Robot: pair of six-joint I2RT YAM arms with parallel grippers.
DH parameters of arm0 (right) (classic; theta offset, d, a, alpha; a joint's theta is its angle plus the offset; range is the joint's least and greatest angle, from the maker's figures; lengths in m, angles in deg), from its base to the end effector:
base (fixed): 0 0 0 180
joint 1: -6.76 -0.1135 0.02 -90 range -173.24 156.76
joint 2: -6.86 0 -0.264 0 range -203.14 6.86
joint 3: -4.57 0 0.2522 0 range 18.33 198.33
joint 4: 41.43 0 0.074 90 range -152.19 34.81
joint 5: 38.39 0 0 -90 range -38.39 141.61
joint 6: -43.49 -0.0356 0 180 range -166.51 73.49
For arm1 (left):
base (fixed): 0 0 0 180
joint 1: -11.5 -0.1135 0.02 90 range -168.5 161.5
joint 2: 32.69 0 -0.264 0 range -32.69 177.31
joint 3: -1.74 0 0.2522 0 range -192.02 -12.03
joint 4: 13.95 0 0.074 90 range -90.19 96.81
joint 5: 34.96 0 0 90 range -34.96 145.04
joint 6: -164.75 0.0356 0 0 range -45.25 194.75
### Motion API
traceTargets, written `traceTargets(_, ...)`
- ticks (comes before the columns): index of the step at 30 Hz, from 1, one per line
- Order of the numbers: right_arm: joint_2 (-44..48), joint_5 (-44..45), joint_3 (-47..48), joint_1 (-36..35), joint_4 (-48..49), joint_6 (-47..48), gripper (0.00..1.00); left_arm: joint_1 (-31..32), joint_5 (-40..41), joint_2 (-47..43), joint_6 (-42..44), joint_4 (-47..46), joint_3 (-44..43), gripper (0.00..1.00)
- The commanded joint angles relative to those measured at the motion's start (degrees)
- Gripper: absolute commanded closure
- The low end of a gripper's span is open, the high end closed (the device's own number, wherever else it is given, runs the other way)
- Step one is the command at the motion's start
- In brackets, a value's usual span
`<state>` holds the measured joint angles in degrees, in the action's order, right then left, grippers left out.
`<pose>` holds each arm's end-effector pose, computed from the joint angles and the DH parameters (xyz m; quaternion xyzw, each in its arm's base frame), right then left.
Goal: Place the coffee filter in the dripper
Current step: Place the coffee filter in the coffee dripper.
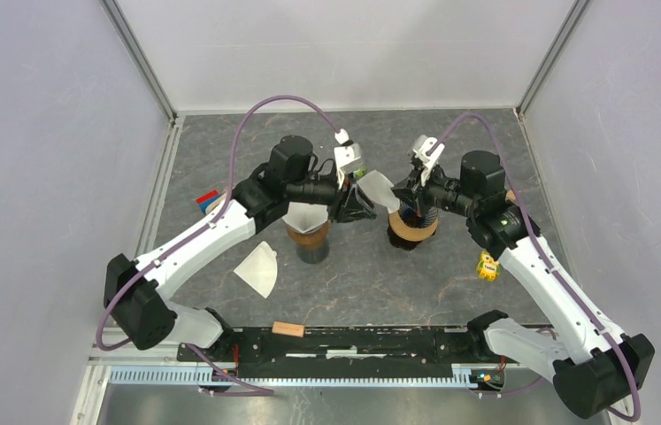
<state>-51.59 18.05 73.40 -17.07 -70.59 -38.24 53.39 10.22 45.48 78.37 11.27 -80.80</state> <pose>0.2007 0.1102 0.3505 -0.3768 0.7016 0.3080 0.5206 0.2141 -0.2257 0.3558 0.4939 0.6183 -0.4685 0.3927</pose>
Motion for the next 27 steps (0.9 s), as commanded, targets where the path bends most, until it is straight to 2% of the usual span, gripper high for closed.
traceTargets(1, 0.67, 10.36, 3.90, 0.20, -1.00, 0.69, 1.00, 0.38, 6.09, 2.83, -8.51, -2.33, -6.28, 0.59)
traceTargets(5, 0.39, 15.14, 4.64, 0.24, -0.83, -0.29, 1.00, 0.69, 13.13, 5.30, -14.80, -1.32, -10.98, 0.47)
traceTargets(9, -0.54, 17.83, 5.32, 0.29, -0.67, -1.73, 1.00, 0.97, 15.24, 7.77, -23.97, -0.52, -16.17, 0.43)
traceTargets(11, -0.95, 18.67, 5.55, 0.28, -0.48, -2.24, 1.00, 1.63, 18.89, 9.43, -27.36, 2.37, -19.20, 0.40)
traceTargets(15, -2.02, 19.40, 6.01, 0.28, -0.12, -3.03, 1.00, 3.81, 23.95, 12.97, -32.52, 7.06, -24.85, 0.39)
traceTargets(21, -2.32, 20.50, 5.97, 0.28, -0.08, -3.38, 1.00, 6.14, 34.47, 17.85, -34.81, 16.48, -32.72, 0.38)
traceTargets(27, -2.53, 22.12, 5.84, 0.42, -0.21, -3.68, 1.00, 6.35, 35.85, 17.35, -35.78, 18.64, -32.88, 0.39)
